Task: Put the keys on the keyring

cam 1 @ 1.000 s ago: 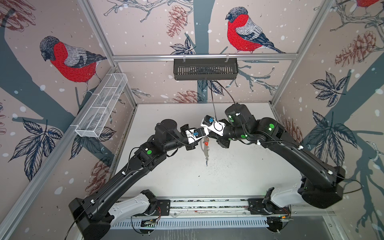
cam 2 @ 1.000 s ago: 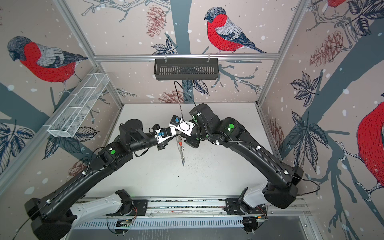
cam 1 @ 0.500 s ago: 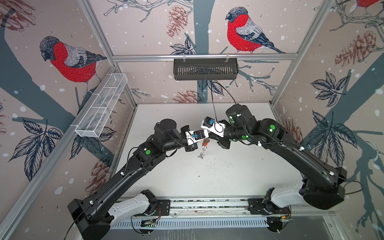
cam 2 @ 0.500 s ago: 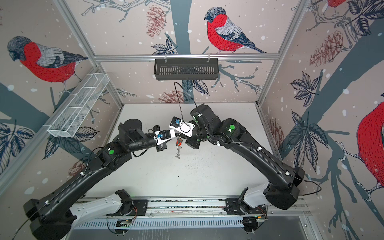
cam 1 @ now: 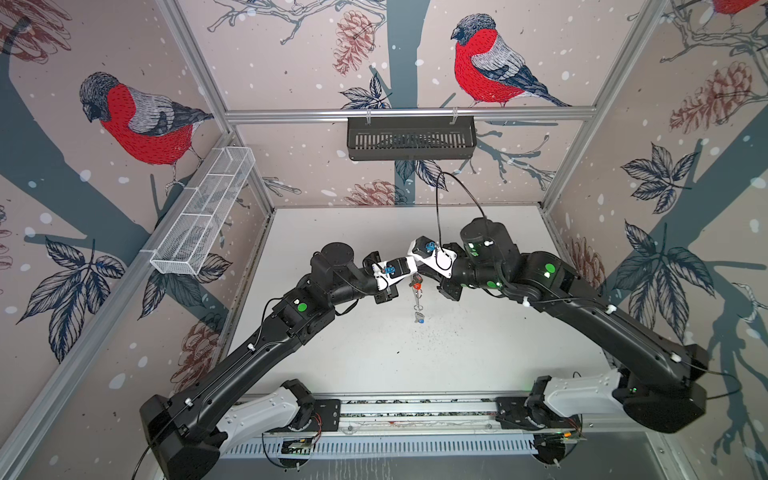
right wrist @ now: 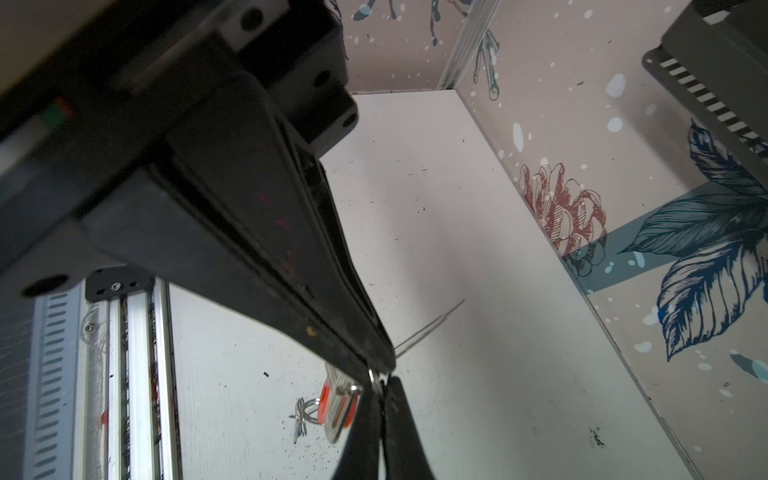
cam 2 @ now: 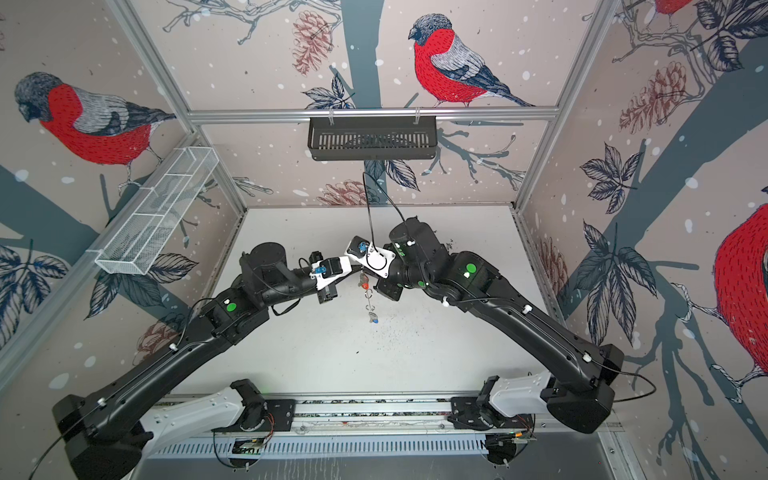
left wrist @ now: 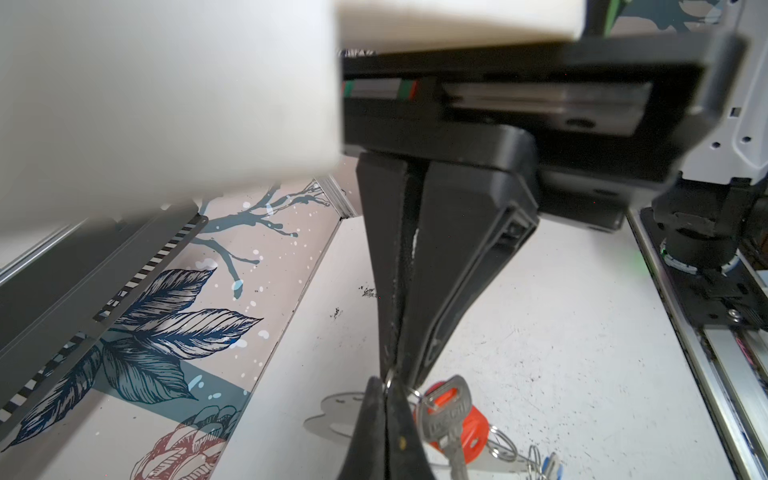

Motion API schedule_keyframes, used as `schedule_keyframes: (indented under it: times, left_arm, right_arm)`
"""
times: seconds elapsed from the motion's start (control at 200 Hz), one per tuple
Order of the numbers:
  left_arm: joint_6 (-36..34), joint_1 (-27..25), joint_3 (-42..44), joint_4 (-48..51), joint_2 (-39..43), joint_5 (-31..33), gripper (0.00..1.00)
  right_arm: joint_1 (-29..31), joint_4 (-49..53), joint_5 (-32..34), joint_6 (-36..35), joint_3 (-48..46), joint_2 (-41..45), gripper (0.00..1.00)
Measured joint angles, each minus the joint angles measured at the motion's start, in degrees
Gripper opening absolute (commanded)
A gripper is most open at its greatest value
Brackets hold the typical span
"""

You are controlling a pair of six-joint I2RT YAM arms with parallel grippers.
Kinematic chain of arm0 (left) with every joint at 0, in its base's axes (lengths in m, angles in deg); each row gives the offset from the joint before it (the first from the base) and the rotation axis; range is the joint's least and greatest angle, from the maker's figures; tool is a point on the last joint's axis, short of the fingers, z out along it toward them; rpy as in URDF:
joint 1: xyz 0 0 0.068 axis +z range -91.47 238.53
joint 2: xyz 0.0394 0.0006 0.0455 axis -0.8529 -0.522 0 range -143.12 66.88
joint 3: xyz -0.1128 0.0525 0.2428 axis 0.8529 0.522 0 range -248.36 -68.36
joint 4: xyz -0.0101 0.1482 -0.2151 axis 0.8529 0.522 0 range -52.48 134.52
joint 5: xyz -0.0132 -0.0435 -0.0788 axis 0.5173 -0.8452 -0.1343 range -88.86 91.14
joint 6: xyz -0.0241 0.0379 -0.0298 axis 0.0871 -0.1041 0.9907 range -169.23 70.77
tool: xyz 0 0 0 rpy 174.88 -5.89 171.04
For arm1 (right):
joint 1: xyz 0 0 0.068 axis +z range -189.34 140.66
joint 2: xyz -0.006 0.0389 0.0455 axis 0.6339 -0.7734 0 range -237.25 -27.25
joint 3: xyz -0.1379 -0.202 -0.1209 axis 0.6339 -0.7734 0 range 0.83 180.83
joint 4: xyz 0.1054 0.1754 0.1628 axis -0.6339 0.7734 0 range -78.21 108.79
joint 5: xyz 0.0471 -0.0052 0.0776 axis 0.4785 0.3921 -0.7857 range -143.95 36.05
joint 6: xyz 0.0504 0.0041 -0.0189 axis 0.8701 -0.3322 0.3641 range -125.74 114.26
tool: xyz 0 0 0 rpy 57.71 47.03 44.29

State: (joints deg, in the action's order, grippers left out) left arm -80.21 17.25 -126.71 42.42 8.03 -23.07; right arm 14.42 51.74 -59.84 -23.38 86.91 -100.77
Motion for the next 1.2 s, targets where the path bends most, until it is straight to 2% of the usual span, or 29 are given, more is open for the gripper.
schedule_keyframes:
  times: [0.185, 0.305, 0.42, 0.54, 0.755, 0.961, 1.106, 1.201]
  left_arm:
    - [6.2, 0.0, 2.1, -5.8, -0.3, 3.7, 0.0]
    - [10.7, 0.0, 2.3, -8.8, -1.2, 8.0, 0.0]
    - [14.7, 0.0, 1.7, -9.3, -2.2, 11.4, 0.0]
    - [17.7, -0.2, 0.2, -9.0, -2.5, 14.2, 0.0]
    - [20.1, -1.5, 0.6, -9.1, -1.8, 15.4, 0.0]
    - [20.0, -4.3, 0.6, -8.8, -2.9, 16.7, 0.0]
    - [20.0, -4.9, 0.6, -8.6, -3.0, 18.2, 0.0]
    - [20.0, -4.9, 0.8, -8.9, -2.8, 18.9, 0.0]
  right_arm:
    - [0.2, -9.9, 4.4, 2.9, -8.6, 5.7, 0.33]
    - [0.2, -16.7, 8.6, 4.9, -15.7, 9.8, 0.34]
    - [0.6, -25.2, 12.0, 7.0, -23.1, 13.8, 0.38]
    - [0.7, -32.6, 12.5, 8.3, -28.7, 16.4, 0.42]
    - [1.0, -39.6, 10.3, 8.4, -29.3, 14.2, 0.45]
    - [1.3, -42.8, 8.9, 8.4, -27.7, 10.7, 0.44]
    - [1.3, -44.6, 10.8, 8.5, -27.3, 9.1, 0.38]
    - [1.2, -44.7, 12.8, 8.7, -26.9, 8.8, 0.3]
